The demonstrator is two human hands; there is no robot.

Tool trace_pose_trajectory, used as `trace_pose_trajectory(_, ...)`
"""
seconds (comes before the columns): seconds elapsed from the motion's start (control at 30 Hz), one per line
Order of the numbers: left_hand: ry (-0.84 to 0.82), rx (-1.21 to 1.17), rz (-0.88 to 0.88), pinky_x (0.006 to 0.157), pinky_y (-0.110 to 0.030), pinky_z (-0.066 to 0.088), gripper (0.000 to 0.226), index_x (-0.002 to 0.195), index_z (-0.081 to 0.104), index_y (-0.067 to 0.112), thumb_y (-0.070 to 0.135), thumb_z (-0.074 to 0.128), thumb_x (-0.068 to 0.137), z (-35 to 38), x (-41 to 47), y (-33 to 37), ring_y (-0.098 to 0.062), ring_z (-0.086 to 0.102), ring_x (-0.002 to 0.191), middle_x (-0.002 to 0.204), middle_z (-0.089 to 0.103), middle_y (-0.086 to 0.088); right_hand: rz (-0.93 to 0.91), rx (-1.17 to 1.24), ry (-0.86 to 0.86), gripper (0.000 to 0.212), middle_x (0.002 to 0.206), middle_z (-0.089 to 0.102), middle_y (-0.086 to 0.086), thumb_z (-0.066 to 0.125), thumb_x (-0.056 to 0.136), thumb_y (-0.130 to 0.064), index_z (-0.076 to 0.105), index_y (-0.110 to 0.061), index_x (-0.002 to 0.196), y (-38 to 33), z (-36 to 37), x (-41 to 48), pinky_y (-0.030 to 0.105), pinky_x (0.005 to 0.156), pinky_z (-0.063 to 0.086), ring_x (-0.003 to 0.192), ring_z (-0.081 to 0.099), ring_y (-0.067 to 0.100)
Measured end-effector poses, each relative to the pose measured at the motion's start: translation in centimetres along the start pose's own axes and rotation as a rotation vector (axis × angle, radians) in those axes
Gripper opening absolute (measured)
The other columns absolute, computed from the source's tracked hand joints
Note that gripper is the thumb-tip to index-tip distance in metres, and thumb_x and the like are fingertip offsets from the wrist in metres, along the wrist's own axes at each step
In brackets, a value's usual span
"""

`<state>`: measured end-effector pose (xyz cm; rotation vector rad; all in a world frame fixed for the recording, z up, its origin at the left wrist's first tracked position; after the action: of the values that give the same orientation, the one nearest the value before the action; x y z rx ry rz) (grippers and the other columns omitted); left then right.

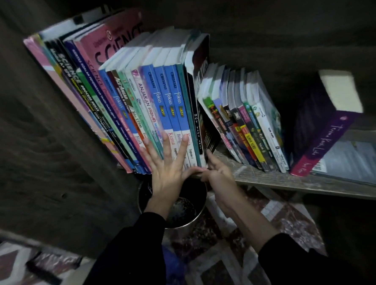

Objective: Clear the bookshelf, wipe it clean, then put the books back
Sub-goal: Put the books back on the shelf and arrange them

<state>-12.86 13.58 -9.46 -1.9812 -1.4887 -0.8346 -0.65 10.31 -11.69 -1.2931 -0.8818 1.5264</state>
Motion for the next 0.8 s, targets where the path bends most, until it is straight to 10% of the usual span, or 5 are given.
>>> trace_pose_trajectory(0.2,0.008,-0.064,-0.103,0.116,-0.052,-0.006,0.082,0.153,-0.008,0.025,0.062,0.035,0.093,-3.0,-1.1,-0.8,-0.034,-0.02,0.144,0.156,-0.025,-0.012,-0.008,-0.143,-0.028,0.072,0.091,0.062,-0.012,0.039,0.083,0.022,0.037,-0.016,0.144,-2.0,0.4,0.0,0.013,0.062,0.051,0.074,0.06,-0.001)
trace_pose_trajectory(0.4,-0.03,-0.934,-1.299,0.105,-0.013,-0.009,0.076,0.151,-0.012,0.011,0.039,0.038,0.1,-3.9,-3.0,-5.3,-0.021,-0.008,0.148,0.159,-0.012,-0.012,0.015,-0.469,0.051,0.083,0.142,0.044,0.005,0.055,0.083,-0.001,0.019,-0.029,0.151,-3.3,0.8,-0.1,0.02,0.07,0.045,0.103,0.05,0.016)
trace_pose_trajectory(0.5,-0.148,-1.057,-1.369,0.114,-0.03,-0.006,0.071,0.149,-0.019,0.018,0.045,0.025,0.102,-2.6,-1.9,-5.3,-0.018,-0.016,0.146,0.157,-0.022,-0.01,0.021,-0.472,0.044,0.085,0.14,0.048,0.004,0.054,0.085,0.003,0.014,-0.028,0.153,-3.0,1.1,0.3,0.007,0.047,0.036,0.079,0.048,0.004)
trace_pose_trajectory(0.8,-0.095,-1.016,-1.366,0.117,-0.037,-0.008,0.073,0.148,-0.021,0.015,0.045,0.025,0.101,-1.3,-1.7,-6.6,-0.023,-0.019,0.145,0.155,-0.025,-0.016,-0.016,-0.333,-0.002,0.083,0.097,0.061,-0.008,0.05,0.085,0.009,0.018,-0.029,0.152,-2.4,2.4,0.8,0.007,0.051,0.045,0.07,0.056,-0.006)
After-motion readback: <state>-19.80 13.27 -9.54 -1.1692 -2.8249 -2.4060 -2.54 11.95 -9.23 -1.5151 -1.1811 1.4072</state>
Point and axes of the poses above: each hand's wrist, its own x-axis towards the middle knuckle, its own z-axis out of the palm, y = z × x, the point moved 6 cm from there along x, towards the middle knuckle
